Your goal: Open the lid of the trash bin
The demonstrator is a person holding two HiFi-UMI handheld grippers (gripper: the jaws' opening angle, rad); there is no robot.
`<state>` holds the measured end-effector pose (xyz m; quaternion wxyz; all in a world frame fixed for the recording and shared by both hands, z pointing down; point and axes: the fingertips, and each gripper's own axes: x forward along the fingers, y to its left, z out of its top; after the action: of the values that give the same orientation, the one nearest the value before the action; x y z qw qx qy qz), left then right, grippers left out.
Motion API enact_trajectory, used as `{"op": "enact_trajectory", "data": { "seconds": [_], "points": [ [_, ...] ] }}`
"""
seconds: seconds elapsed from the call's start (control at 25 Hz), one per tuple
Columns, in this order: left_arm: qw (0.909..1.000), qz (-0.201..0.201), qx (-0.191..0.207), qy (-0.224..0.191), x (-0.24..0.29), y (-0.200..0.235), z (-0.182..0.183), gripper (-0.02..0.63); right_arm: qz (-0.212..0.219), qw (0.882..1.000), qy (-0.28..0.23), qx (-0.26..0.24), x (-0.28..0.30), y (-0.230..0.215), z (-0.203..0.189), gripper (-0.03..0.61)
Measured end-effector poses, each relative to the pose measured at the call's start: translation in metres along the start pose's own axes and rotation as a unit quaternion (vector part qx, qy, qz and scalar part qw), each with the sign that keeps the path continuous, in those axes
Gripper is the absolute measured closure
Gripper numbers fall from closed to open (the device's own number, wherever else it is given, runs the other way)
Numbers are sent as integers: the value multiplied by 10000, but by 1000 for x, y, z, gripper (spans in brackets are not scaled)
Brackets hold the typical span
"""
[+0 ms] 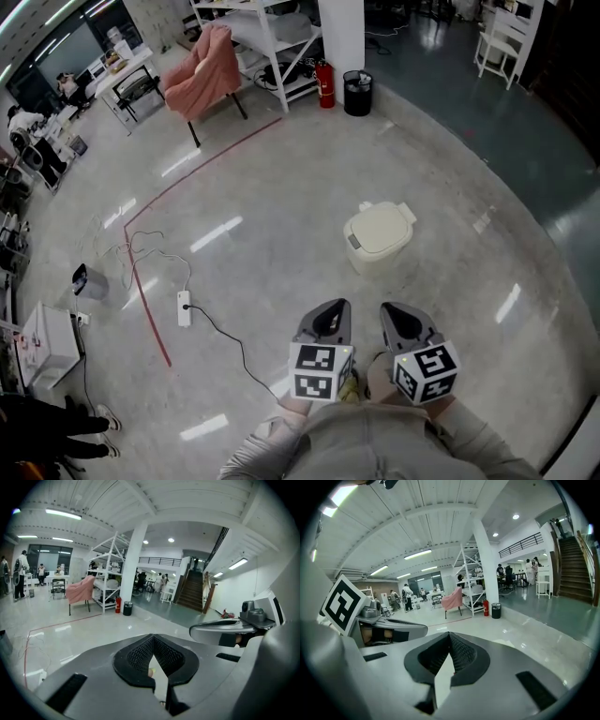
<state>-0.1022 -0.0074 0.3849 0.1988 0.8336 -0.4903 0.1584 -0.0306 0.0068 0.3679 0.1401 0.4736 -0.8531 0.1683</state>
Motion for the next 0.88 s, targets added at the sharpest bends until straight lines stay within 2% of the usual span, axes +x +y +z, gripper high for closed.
{"op": "enact_trajectory", "data": {
  "seconds": [0.36, 0.88],
  "points": [
    [9998, 52, -49, 170, 36, 2, 2, 609, 73, 9997, 190, 120, 21, -24, -4, 580],
    [9979, 231, -264, 549, 130, 33, -3, 609, 359, 9974, 574, 230, 92, -86, -9, 580]
  ]
}}
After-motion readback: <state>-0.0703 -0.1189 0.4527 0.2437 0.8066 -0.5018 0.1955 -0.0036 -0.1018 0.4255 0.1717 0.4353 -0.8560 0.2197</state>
